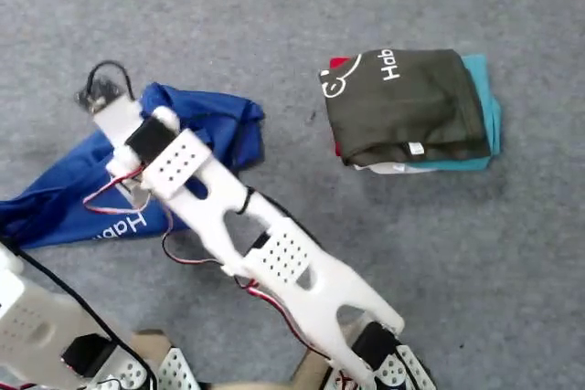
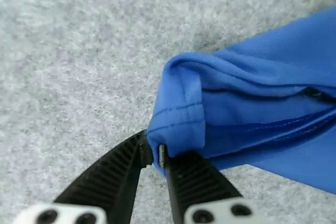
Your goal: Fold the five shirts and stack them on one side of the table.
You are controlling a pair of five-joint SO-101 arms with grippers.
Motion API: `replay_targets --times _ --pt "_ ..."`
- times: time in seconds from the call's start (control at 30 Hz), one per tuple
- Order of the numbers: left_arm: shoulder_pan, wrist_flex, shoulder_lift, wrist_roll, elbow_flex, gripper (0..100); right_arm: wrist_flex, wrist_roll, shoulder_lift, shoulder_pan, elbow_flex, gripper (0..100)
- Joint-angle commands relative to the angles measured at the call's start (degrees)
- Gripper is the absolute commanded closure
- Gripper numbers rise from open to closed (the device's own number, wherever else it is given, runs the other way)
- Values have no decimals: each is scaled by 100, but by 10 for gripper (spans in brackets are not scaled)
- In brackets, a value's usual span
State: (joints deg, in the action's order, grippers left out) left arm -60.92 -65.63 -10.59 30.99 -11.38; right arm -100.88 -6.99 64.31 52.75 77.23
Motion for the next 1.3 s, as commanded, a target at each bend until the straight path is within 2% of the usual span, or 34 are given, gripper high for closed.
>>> replay_targets --times 0.0,0.07,0.13,0.2,0.3,0.43,0.6,0.73,0.9,0.97,1.13,1.27 --pt "-40 70 237 18 13 971 -35 -62 -136 44 -277 877" --pt "-40 70 237 18 13 971 -35 -53 -268 9 -303 993" --pt "-4 79 237 18 31 971 -35 -79 -418 18 -374 968" --pt "48 114 229 18 66 971 -35 -70 -541 141 -567 986" --pt "330 607 229 18 22 971 -44 -62 -884 360 -1244 985" --pt "382 1055 255 9 75 971 -44 -44 -1807 554 -2510 985" --pt "338 1090 229 0 4 971 -18 668 -3380 563 -4523 985" --pt "365 1116 237 -237 -127 971 870 809 -4163 211 -5534 979" --pt "382 1116 237 -536 -127 971 2549 334 -3881 -246 -5525 790" --pt "365 1108 237 -607 -171 971 2910 202 -3574 -255 -5349 757" --pt "374 1090 237 -712 -180 971 3121 -79 -2369 -264 -4470 779" --pt "382 1099 237 -712 -171 971 2338 -53 -1640 -255 -3424 855"
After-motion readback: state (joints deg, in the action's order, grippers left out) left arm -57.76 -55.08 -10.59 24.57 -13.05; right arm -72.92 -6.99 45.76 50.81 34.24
